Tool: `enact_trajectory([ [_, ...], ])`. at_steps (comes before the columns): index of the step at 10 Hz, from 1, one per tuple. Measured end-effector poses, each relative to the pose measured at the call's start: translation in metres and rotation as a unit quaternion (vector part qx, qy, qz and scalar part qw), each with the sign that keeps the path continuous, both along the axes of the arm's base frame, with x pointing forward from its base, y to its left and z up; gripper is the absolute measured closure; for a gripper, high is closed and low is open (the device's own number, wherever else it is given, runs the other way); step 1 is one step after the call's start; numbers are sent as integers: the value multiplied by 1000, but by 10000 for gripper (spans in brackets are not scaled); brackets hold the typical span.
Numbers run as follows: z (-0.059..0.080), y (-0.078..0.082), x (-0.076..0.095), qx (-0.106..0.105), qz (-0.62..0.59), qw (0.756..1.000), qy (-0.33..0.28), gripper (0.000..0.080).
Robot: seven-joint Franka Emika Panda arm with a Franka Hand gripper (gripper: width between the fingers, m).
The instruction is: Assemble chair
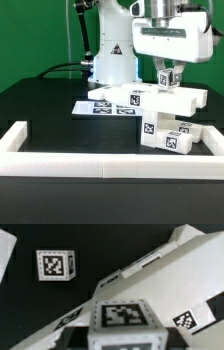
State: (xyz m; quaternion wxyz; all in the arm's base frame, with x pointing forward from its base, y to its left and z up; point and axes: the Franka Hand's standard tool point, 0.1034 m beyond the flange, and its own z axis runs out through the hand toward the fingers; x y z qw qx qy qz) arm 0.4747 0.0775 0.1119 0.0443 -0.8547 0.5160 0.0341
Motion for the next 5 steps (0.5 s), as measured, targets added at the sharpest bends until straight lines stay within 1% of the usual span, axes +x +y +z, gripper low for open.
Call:
enact_trajectory([
  [1,0,1,-1,0,15,1000,0,346],
  [2,0,5,-2,0,26,1000,0,199],
  [3,0,11,-3,0,60,998,-3,165],
  [5,2,13,-2,3,181,983,-18,153],
])
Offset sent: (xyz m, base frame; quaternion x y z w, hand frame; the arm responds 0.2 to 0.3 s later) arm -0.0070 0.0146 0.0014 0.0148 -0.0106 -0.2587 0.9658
